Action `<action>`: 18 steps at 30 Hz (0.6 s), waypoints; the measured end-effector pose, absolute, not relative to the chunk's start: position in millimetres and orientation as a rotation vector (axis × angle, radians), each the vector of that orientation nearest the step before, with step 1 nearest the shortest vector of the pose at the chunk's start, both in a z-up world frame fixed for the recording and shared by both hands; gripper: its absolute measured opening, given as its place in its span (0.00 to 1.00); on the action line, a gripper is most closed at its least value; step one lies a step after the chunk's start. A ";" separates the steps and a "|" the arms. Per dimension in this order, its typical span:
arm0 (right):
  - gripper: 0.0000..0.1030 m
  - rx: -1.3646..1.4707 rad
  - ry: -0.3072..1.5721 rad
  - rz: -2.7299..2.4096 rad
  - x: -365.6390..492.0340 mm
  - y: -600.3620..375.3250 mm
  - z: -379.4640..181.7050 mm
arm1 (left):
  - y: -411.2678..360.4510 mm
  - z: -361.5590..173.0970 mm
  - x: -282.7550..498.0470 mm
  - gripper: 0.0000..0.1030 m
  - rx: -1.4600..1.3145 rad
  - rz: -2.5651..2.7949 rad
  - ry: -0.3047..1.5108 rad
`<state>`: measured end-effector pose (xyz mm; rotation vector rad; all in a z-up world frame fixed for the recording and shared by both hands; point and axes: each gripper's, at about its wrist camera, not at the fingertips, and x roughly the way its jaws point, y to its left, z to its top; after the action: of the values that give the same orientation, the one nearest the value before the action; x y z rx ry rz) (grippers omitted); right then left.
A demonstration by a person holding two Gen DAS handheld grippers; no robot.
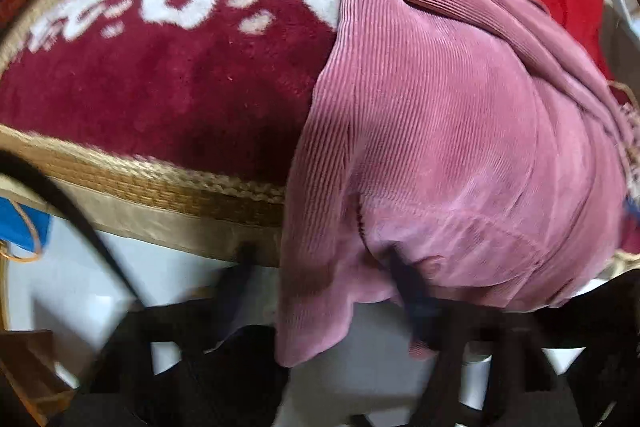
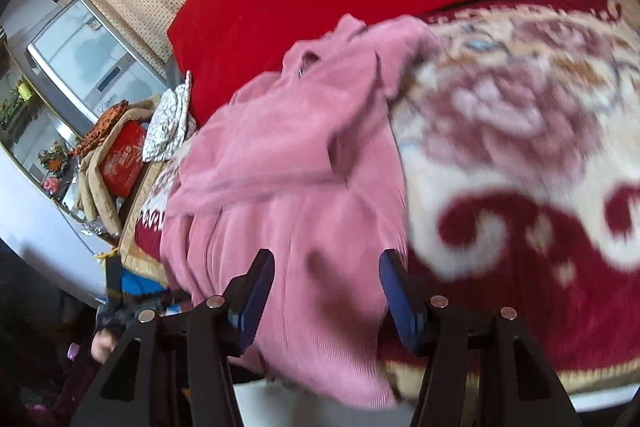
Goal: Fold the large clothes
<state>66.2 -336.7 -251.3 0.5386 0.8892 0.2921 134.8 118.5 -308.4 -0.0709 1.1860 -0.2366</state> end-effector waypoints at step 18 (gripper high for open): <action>0.67 0.401 1.078 0.420 46.5 -287.8 -294.4 | 120.5 -313.0 148.5 0.21 -0.109 -0.315 1.197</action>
<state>46.5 -287.8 -294.4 0.4007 1.0780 0.4201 148.5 120.5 -313.0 -0.1094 1.1974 -0.3147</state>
